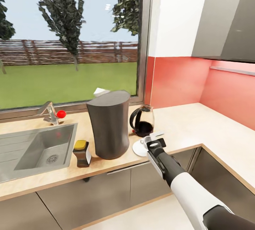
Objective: Set up a coffee station on the kitchen countertop: keep the coffee maker on the countertop, move the bottle of coffee from the kitchen shelf to the counter next to the coffee maker, place a paper coffee filter on top of the coffee maker, put the saucer next to the coffee maker with the coffee cup on the saucer, and place the electric kettle next to the coffee maker.
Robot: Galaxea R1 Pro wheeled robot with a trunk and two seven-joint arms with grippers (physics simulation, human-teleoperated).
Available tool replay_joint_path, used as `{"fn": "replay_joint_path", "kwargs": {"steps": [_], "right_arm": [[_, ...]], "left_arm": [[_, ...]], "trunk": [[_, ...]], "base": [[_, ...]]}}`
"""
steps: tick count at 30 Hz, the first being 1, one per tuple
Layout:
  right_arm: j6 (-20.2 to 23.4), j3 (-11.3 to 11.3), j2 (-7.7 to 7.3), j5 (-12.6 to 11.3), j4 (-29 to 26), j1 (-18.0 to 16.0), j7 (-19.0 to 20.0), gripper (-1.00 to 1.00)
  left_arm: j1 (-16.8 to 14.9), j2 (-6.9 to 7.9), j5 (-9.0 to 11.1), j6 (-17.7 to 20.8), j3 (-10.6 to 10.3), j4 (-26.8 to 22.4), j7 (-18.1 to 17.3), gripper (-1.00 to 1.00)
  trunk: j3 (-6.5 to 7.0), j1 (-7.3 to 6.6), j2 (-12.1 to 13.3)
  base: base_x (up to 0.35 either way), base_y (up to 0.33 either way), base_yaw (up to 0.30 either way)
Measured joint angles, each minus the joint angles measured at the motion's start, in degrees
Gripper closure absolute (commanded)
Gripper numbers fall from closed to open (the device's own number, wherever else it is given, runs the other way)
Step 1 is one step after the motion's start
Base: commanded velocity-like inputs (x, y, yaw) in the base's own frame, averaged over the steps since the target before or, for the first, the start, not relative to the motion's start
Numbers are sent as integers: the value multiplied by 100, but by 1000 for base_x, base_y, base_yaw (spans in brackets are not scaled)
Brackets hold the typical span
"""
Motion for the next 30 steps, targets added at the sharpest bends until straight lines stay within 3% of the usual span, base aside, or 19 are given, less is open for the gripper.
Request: {"fn": "replay_joint_path", "kwargs": {"steps": [14, 30], "right_arm": [[-31, -6, 18, -28, 530, 0, 0, 100], [-45, -13, 18, -36, 581, 0, 2, 100]], "left_arm": [[0, -20, 0, 13, -10, 27, 1, -100], [0, -13, 0, 13, -18, 27, 0, -100]], "trunk": [[0, 1, -1], [0, 1, 0]], "base": [[61, 66, 0], [80, 2, 0]]}}
